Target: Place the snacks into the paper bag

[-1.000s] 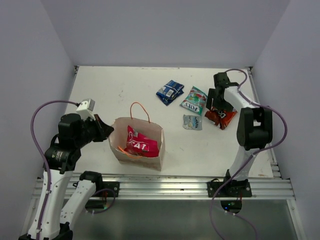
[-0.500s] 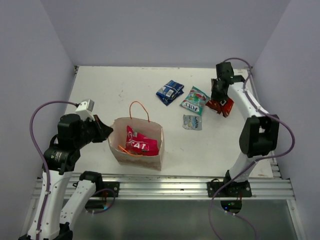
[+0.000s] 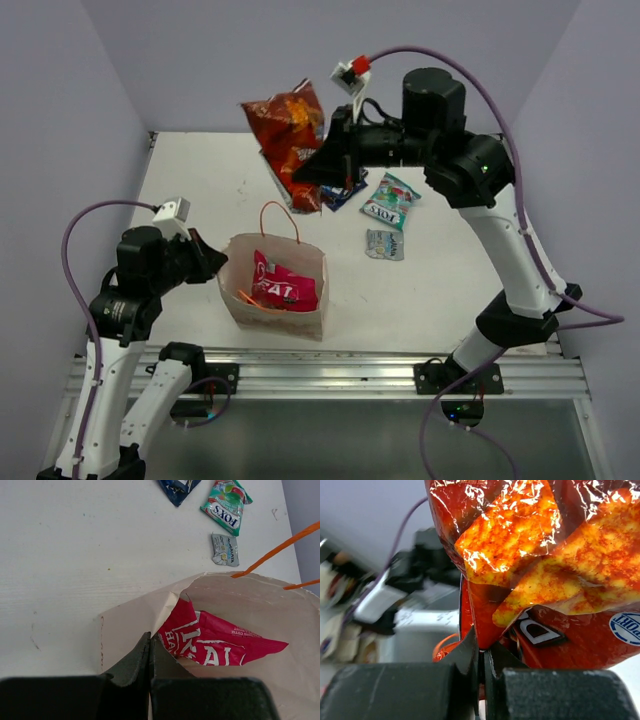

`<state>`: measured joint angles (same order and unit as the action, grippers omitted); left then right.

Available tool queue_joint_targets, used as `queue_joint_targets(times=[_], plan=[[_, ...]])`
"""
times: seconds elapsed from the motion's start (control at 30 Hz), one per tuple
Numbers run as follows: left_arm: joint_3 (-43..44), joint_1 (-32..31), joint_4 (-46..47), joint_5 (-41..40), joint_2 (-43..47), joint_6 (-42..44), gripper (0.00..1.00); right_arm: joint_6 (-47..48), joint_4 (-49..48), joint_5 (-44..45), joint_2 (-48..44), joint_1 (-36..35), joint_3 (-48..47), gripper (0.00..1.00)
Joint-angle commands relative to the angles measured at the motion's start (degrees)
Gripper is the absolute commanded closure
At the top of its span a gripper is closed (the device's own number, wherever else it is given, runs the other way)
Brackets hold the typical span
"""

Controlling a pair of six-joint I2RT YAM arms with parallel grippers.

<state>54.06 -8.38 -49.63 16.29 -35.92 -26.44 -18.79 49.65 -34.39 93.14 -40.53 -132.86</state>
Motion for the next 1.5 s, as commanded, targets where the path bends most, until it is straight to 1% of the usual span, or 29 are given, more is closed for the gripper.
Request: queue_joint_targets(times=[0.0,0.07,0.1,0.13,0.17,0.23,0.27,0.33,0.37,0.47,0.53,0.63,0.73,0.77,0.83,0.93,0.97,1.0,1.03,1.07,1.13,1.27,1.47], plan=[[-0.5,-0.1,3.0,1.2,-0.3,-0.6,1.0,-5.5,2.5,-17.6,5.1,-5.5,-0.2,1.0],[-0.7,-0.1,3.3,1.3,-0.2,-0.6,1.0,-8.1,-0.9,-22.2,4.9,-8.4,4.2,1.0],[-0.8,-0.1,3.4,1.3,0.1,-0.6,1.0,-9.2,-2.8,-23.0,4.9,-9.5,7.9,1.0],[-0.8,-0.1,3.4,1.3,0.0,-0.6,1.0,-9.1,-2.8,-23.3,5.3,-10.7,9.0,1.0],[-1.0,-0.1,3.3,1.2,0.1,-0.5,1.0,-8.4,-1.8,-23.3,6.0,-13.3,9.2,1.0],[-1.0,-0.1,3.1,0.9,0.5,-0.5,1.0,-5.5,3.1,-21.5,7.3,-16.6,7.8,1.0],[-1.1,-0.1,3.0,0.8,0.7,-0.5,1.0,-4.9,4.0,-20.7,7.8,-17.1,8.9,1.0],[-1.4,-0.1,2.9,0.8,1.2,-0.7,1.0,-5.2,2.2,-19.8,6.9,-17.5,12.8,1.0],[-1.5,-0.1,2.7,0.9,1.6,-0.8,1.0,-5.3,1.4,-19.0,5.7,-17.5,16.9,1.0],[-1.7,-0.1,2.2,0.7,2.4,-1.0,1.0,-4.0,0.5,-14.5,4.7,-17.1,22.6,1.0],[-1.8,-0.1,1.6,0.5,3.0,-1.0,1.0,-3.9,-0.1,-10.9,4.1,-16.5,24.9,1.0],[-1.7,-0.1,0.8,0.3,3.7,-0.9,1.0,-5.6,-2.7,-8.0,2.3,-14.3,27.9,1.0],[-1.6,-0.1,0.1,0.3,4.3,-0.9,1.0,-5.4,-0.9,-1.7,1.6,-12.0,27.3,1.0],[-1.6,-0.1,0.1,0.2,4.5,-0.9,1.0,-4.9,0.3,1.6,1.8,-11.5,26.0,1.0],[-1.6,-0.1,-0.2,0.1,4.8,-1.0,1.0,-2.9,5.4,5.5,3.2,-10.6,23.6,1.0],[-1.4,-0.1,-0.6,0.1,5.2,-1.0,1.0,2.0,14.2,10.7,6.7,-10.7,16.5,1.0],[-1.4,-0.1,-0.7,0.0,5.2,-1.0,1.0,3.1,16.8,11.5,7.7,-10.7,11.9,1.0],[-1.5,-0.1,-0.7,0.0,5.3,-1.0,1.0,5.5,22.1,13.5,8.9,-10.7,9.4,1.0],[-1.5,-0.1,-0.6,0.1,5.3,-1.1,1.0,6.6,24.6,14.3,10.1,-10.9,7.1,1.0],[-1.6,-0.1,-0.5,0.1,5.3,-1.1,1.0,6.9,25.6,14.5,10.5,-10.9,6.7,1.0],[-1.8,-0.1,0.0,0.3,5.2,-1.2,1.0,6.9,24.5,11.6,10.0,-11.4,8.2,1.0],[-1.7,-0.1,0.3,0.5,5.1,-1.2,1.0,7.8,25.5,11.7,11.8,-15.0,10.4,1.0],[-1.7,-0.1,0.5,0.4,5.0,-1.2,1.0,8.9,26.5,15.5,15.3,-20.2,12.1,1.0]])
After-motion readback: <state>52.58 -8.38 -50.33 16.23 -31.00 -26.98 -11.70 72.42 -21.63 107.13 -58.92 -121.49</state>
